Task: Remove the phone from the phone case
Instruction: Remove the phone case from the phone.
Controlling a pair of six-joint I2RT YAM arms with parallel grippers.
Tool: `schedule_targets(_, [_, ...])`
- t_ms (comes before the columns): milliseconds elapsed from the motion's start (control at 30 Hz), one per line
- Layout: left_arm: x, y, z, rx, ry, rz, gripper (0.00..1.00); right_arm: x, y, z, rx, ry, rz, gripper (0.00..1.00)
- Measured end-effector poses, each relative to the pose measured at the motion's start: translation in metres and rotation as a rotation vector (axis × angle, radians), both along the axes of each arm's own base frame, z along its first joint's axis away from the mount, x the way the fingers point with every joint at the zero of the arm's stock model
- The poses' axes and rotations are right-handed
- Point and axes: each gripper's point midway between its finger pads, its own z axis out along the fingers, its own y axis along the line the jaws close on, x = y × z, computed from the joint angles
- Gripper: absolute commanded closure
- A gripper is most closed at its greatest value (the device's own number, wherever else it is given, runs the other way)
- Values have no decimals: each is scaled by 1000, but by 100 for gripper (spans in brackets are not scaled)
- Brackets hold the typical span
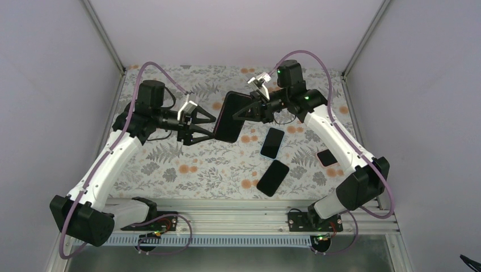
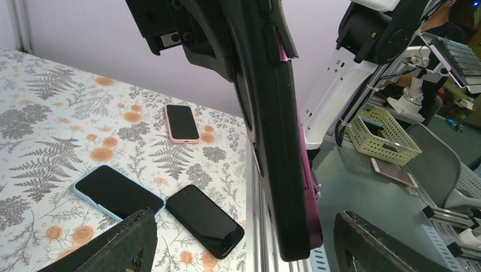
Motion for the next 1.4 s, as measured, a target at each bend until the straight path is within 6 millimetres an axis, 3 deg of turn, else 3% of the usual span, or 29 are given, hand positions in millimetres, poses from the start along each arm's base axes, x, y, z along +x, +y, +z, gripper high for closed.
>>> schedule_targets(933, [-3, 0, -8, -14, 53, -28, 26, -4, -2, 2, 17, -10, 24, 96])
schedule_targets(1400, [8, 1, -14, 21, 65, 31, 32, -1, -4, 0, 14, -20, 8, 96])
